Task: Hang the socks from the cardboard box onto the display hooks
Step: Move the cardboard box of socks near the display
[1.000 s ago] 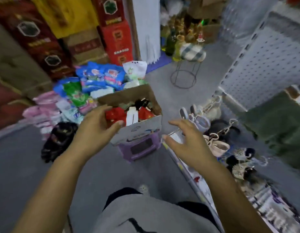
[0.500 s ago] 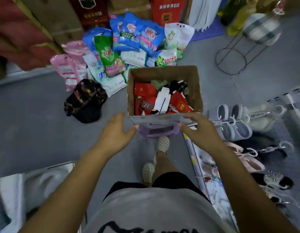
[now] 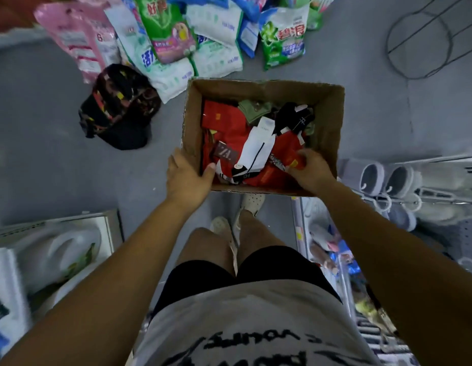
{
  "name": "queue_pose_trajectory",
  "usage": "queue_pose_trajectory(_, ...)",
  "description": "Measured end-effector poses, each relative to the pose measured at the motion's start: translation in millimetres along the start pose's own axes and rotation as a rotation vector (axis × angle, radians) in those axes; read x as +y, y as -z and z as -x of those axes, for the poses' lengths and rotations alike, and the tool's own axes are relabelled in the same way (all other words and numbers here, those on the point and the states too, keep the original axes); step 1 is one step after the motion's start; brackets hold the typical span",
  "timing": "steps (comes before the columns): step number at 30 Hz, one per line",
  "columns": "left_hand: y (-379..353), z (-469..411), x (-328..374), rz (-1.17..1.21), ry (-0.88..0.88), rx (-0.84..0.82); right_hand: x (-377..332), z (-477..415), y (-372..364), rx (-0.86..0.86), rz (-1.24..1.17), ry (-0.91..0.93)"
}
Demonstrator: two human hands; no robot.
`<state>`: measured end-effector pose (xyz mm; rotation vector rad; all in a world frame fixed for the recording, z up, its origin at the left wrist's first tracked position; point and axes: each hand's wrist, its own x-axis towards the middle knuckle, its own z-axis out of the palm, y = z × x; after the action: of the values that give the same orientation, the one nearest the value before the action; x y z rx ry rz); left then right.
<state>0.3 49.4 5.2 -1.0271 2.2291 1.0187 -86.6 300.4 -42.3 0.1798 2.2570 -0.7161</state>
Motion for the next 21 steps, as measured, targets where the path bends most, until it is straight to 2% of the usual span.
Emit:
queue_pose_trajectory(5,-11.7,-29.7,-1.9,0.085,0.060,-0.048,9.4,-46.2,-9.6,-0.203,0.125,-0.135)
queue_pose_trajectory(8,-18.6,-36.3,-4.2,0.025,0.091,-0.076,16.0,-61.4,-12.3,-0.209,0.137,-0.229)
queue_pose_trajectory(13,-10.5,-37.8,0.3,0.046,0.137,-0.136,16.5,-48.5,-4.9,-0.073,-0.109,-0.208)
queue_pose_trajectory(16,-3.0,-32.9,3.3,0.013,0.083,0.035,1.1,-18.5,4.4,-0.035,-0.344,-0.141)
queue_pose_trajectory(18,0.5,-24.3,9.2,0.020,-0.040,0.176,-11.8,2.5,10.3,-0.044,-0.494,-0.111)
queue_pose_trajectory(19,2.7,-19.5,14.6,0.026,-0.095,0.186,-19.9,12.7,12.4,-0.059,-0.593,-0.110)
queue_pose_trajectory(20,4.6,-15.0,20.5,0.048,-0.125,0.137,-28.3,21.7,12.7,-0.086,-0.714,-0.118)
queue_pose_trajectory(21,6.6,-10.7,28.2,0.085,-0.116,0.021,-36.9,29.0,11.5,-0.115,-0.824,-0.125)
